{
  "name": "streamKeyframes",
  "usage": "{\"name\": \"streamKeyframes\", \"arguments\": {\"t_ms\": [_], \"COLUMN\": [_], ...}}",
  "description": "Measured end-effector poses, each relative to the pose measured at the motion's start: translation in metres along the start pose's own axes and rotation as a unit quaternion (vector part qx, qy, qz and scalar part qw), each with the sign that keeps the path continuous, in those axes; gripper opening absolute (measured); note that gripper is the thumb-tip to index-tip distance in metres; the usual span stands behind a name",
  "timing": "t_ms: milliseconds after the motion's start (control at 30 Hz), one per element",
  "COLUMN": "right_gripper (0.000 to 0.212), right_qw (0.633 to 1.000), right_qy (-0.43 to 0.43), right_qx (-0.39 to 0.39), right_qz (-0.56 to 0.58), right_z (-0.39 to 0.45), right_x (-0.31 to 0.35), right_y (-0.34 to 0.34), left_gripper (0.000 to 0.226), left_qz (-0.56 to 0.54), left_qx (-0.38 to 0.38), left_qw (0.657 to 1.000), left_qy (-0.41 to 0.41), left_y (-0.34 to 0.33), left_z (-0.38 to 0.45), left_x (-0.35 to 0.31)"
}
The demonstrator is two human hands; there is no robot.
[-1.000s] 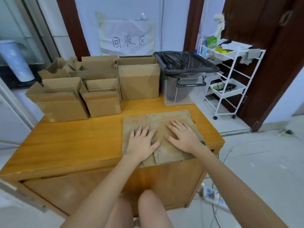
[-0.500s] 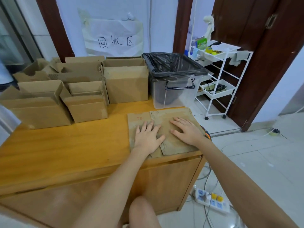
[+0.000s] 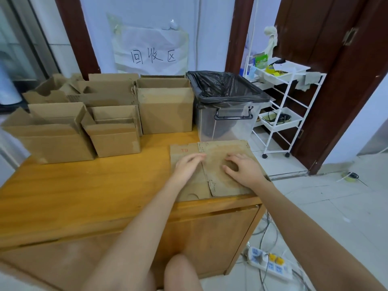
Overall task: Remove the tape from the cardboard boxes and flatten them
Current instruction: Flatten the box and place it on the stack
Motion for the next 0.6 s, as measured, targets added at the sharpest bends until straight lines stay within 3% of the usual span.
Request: {"name": "streamKeyframes", "arguments": {"t_ms": [100, 200, 367, 600], "right_gripper": [0.039, 0.034, 0.036, 0.037], "right_qw": [0.999, 0.999, 1.000, 0.998], "right_qy": [0.001, -0.020, -0.001, 0.057], "right_qx": [-0.007, -0.017, -0.004, 0.026], "right_qz": [-0.040, -0.024, -0.009, 0.009], "right_z": [-0.001, 0.006, 0.022, 0.046], "right_x": [0.007, 0.020, 0.069, 0.153], "right_y": [0.002, 0.005, 0.000, -0.020], "left_gripper": [0.028, 0.033, 0.036, 0.054], "left_qz": [0.020, 0.097, 0.229, 0.286], "left_qx": [-0.019, -0.109, -0.252, -0.295], "left_qw": [0.999, 0.988, 0.940, 0.909], "left_qy": [-0.028, -0.043, -0.033, 0.073], "left_y": [0.015, 0.048, 0.118, 0.189], "left_z": [-0.009, -0.017, -0.047, -0.071], "left_x": [0.001, 0.011, 0.029, 0.055]}}
Point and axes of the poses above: each hand's wrist, its own z-axis towards the middle knuckle, its own y-axis out of the back of the hand, x = y × z, the point moved 3 cm from there along z, towards the middle knuckle, and after that the axes turned 3 degrees about z, right-handed, at the moved point
